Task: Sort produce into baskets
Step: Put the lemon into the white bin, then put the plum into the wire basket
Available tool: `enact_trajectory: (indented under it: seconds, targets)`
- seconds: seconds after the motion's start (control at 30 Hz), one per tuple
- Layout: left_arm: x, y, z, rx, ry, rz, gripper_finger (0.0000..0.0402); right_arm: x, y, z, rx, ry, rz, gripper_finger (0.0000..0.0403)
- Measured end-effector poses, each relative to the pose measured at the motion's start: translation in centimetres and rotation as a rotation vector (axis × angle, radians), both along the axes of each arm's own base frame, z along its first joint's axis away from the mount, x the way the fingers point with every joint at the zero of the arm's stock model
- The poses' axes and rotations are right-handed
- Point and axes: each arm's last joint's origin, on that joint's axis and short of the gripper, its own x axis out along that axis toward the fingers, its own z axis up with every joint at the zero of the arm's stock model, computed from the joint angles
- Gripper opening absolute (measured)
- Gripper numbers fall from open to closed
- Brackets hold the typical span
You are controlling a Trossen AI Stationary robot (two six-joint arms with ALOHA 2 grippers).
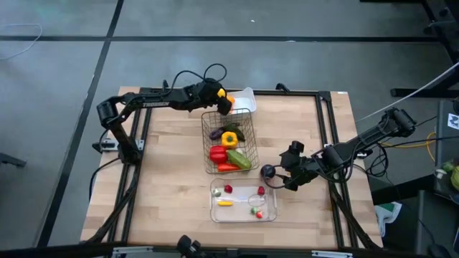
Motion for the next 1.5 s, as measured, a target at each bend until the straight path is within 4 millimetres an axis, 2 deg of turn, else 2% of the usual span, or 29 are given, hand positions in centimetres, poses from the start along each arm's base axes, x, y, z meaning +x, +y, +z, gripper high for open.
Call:
enact_trajectory:
  seconds: [0.33,1.0,1.5]
  targets:
    - [-0.7,0.8,-0.2,-0.036,-0.007,0.060,0.0276,0.0,0.0,0.0,0.000,0.000,0.000,0.0386]
    - [-0.6,0.8,-0.1,-0.033,-0.014,0.057,0.0278,0.3,0.2,0.0,0.013,-0.021,0.003,0.0386]
    - [-0.6,0.7,-0.2,-0.034,-0.013,0.054,0.0279,1.9,1.2,-3.3,-0.190,0.198,0.288,0.0386]
